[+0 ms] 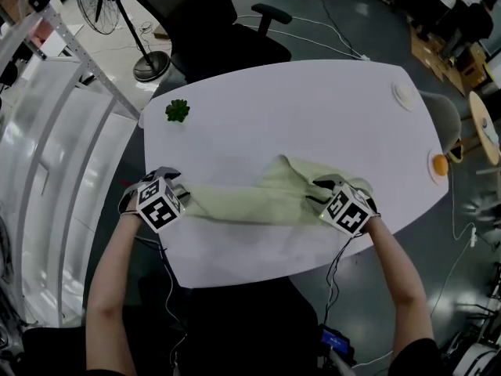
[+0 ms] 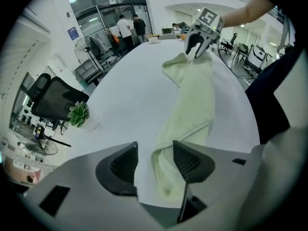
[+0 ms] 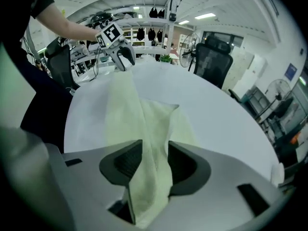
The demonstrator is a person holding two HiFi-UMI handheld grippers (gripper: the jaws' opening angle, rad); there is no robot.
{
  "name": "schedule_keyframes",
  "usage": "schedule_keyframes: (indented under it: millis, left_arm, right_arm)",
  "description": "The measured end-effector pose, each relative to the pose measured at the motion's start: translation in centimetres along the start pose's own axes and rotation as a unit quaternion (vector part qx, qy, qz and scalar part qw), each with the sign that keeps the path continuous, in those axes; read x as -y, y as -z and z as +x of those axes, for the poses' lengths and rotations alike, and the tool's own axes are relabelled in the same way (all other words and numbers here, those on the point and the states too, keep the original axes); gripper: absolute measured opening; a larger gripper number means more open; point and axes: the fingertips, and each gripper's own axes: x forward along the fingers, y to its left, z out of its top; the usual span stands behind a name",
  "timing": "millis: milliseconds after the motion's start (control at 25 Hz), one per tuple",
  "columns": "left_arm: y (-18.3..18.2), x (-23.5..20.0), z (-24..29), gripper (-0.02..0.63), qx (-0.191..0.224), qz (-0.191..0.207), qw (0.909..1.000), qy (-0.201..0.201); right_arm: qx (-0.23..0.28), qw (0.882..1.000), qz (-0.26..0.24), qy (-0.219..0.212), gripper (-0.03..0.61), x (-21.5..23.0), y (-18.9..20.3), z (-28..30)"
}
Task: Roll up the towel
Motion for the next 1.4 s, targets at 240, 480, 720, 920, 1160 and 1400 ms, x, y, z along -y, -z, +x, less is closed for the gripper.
schedule_keyframes:
  millis: [240,480,720,920,1160,1400]
  left_arm:
    - [-0.4,2.8,-3.7,0.270,0.036,0.031,0.9986,0.025]
    - [0.7,9.0,-0.7,0.267,0.006,0.093,0.9945,0.048]
    - [0.7,8.3,1.7,0.128,-0.020,0.136,0.9904,-0.013]
    - [0.3,7.6,1.6,0.048,-0.020,0.141,0.9896,-0.017]
    - [0.6,7.4,0.7,0.035,-0.023,0.161,0.9867,-0.010]
    - [1.6,7.5,-0.3,0.034,-0.020,0.160,0.9868,-0.006]
  right_arm:
    - [0.020,1.000,-0.006,0.005,0.179,-2.1,1.0,-5.3]
    - [-0.036,0.999,-0.037,-0.006,0.193,-7.3,5.7,-3.2]
    - [-0.068,0.996,-0.046,0.031,0.195,-7.4,7.4,-0.2]
    - [-0.054,0.998,-0.023,0.034,0.061,-6.7,7.3,-0.6]
    - [-0.060,0.997,-0.052,0.020,0.035,-7.3,6.7,-1.6]
    - [-0.048,0.997,-0.056,0.006,0.034,-8.6,5.6,-2.6]
